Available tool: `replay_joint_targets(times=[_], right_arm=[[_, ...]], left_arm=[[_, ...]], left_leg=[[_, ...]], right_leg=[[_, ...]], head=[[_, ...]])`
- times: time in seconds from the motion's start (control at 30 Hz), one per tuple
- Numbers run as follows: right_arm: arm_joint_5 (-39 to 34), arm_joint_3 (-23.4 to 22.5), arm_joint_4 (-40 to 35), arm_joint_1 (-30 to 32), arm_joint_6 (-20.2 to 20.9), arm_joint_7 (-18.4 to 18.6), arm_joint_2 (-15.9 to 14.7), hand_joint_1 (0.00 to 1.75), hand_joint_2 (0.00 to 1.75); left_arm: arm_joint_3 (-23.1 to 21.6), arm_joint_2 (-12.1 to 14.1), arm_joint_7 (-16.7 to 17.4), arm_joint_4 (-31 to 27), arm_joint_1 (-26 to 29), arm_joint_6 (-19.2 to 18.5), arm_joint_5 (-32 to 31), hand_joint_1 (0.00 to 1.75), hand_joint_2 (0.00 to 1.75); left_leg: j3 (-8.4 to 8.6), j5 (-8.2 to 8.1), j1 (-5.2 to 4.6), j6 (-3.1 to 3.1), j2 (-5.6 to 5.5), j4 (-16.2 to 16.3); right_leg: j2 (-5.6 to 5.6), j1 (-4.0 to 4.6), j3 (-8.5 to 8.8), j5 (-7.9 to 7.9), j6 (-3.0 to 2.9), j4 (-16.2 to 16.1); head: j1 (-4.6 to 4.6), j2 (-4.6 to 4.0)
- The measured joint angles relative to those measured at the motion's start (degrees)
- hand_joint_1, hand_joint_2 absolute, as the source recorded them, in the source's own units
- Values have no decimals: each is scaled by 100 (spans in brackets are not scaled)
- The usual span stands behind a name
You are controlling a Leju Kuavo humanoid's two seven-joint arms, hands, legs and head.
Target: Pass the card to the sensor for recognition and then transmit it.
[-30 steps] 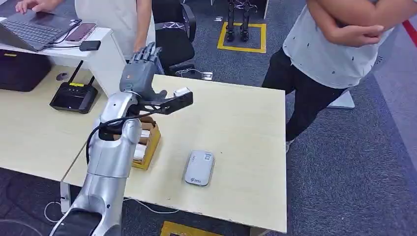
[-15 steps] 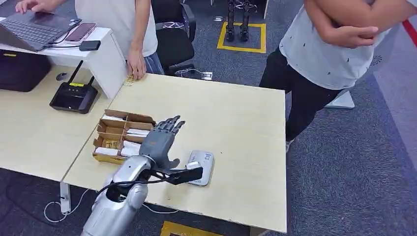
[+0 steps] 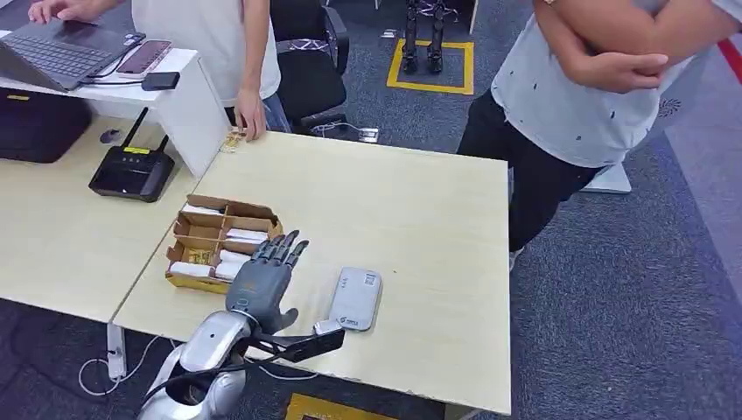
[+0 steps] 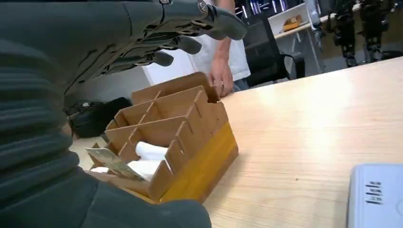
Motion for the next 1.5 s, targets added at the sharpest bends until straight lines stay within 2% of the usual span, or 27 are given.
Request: replay_joint_targets(times=[0.27, 0.3, 0.37, 0.4, 0.5, 0.57, 0.73, 0.9, 1.07, 1.3, 1.43, 1.5], right_arm=[[-18, -4, 0, 0, -33, 0, 0, 0, 0], [-33, -7, 0, 0, -41, 2, 0, 0, 0], [-48, -13, 0, -2, -61, 13, 2, 0, 0], [-48, -15, 0, -1, -70, 13, 2, 0, 0], [-55, -22, 0, 0, -74, 13, 2, 0, 0], [-55, -22, 0, -2, -72, 13, 2, 0, 0], [-52, -22, 0, -2, -72, -2, 2, 0, 0], [-33, -22, 0, -3, -66, -28, 2, 0, 0], [-2, -22, 0, -3, -63, -66, 2, 0, 0], [7, -13, -4, -5, -61, -87, 2, 0, 0], [13, -4, -4, -6, -61, -74, 2, 0, 0], [13, 2, -4, -5, -63, -83, 0, 0, 0]], left_arm=[[0, 0, 88, -177, 112, 105, -195, 0, 175], [0, 24, 223, -214, 121, 160, -256, 0, 175], [-59, 177, 740, -317, 131, 223, -306, 0, 175], [-133, 321, 1102, -380, 131, 225, -315, 0, 175], [-361, 702, 1730, -500, 130, 212, -347, 0, 175], [-514, 890, 1971, -548, 129, 201, -350, 0, 175], [-763, 1253, 2317, -588, 125, 144, -350, 0, 175], [-736, 1381, 2275, -588, 127, 68, -350, 0, 175], [-470, 1360, 1960, -588, 128, 31, -350, 0, 175], [-157, 1322, 1895, -586, 127, 37, -350, 0, 175], [94, 1108, 1457, -586, 126, 125, -350, 0, 175], [313, 843, 943, -586, 121, 105, -350, 0, 175]], left_leg=[[1, 1, 0, 0, -1, 0], [1, 1, 0, 0, -1, 0], [2, 1, 1, -1, 0, 0], [3, 1, 1, -1, 1, 0], [3, 1, 2, -1, -1, -1], [2, 1, 3, -1, -1, -2], [2, 1, 1, -1, 1, -2], [2, 1, 1, -1, -2, -2], [2, 1, 2, -1, -1, -2], [2, 1, 2, -1, -1, -2], [2, 1, 1, -1, -1, -2], [1, 0, -1, 0, -1, -2]], right_leg=[[0, 0, 1, 0, 0, 0], [0, 0, 1, 0, 0, 0], [1, 1, 1, 0, 0, 0], [2, 1, 0, 0, 0, 0], [0, 2, 0, -2, -3, 0], [-1, 2, 0, -2, -4, 1], [1, 2, 0, -2, -3, 1], [-1, 1, 2, -2, -3, 1], [0, 2, 2, -2, -3, 1], [0, 2, 2, -2, -3, 1], [0, 1, 2, -2, -3, 0], [-1, 0, 2, -2, -3, 0]], head=[[0, 0], [-2, 0], [0, 0], [-4, 0], [-2, 0], [-2, 0], [-2, 0], [0, 0], [0, 0], [-2, 0], [-2, 0], [-2, 0]])
